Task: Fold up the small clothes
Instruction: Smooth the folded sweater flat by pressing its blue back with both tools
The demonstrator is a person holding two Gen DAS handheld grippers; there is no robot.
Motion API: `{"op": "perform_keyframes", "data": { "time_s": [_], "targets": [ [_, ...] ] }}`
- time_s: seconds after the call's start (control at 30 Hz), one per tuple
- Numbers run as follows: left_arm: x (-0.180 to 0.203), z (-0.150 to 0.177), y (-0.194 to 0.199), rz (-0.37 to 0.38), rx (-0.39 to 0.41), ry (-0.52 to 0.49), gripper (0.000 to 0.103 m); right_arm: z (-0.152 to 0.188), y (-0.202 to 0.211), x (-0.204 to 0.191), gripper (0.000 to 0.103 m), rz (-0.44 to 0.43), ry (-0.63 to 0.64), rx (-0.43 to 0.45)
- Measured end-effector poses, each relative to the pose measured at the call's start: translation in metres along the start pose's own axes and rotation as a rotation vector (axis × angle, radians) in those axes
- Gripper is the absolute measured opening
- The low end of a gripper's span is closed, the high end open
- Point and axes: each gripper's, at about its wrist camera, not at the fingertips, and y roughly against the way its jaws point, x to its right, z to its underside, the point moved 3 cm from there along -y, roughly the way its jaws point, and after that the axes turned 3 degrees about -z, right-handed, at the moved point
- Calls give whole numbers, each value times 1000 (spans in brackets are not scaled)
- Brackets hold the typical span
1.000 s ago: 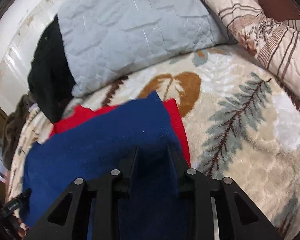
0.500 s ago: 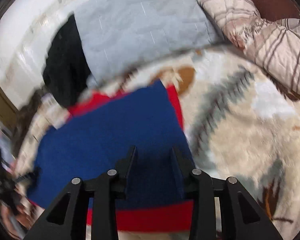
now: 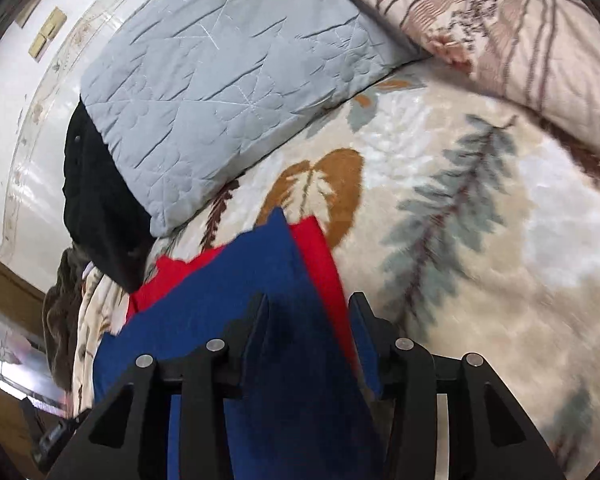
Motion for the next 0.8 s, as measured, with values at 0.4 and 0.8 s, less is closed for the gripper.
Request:
{"op": "perform_keyframes", "data": {
  "time_s": [0.4, 0.8],
  "targets": [
    [45, 20, -16, -143, 61, -238, 87, -5, -31, 9, 7, 18, 47, -17],
    [54, 25, 13, -144, 75, -296, 87, 60, 29, 11, 19, -10, 170, -53]
  ]
}}
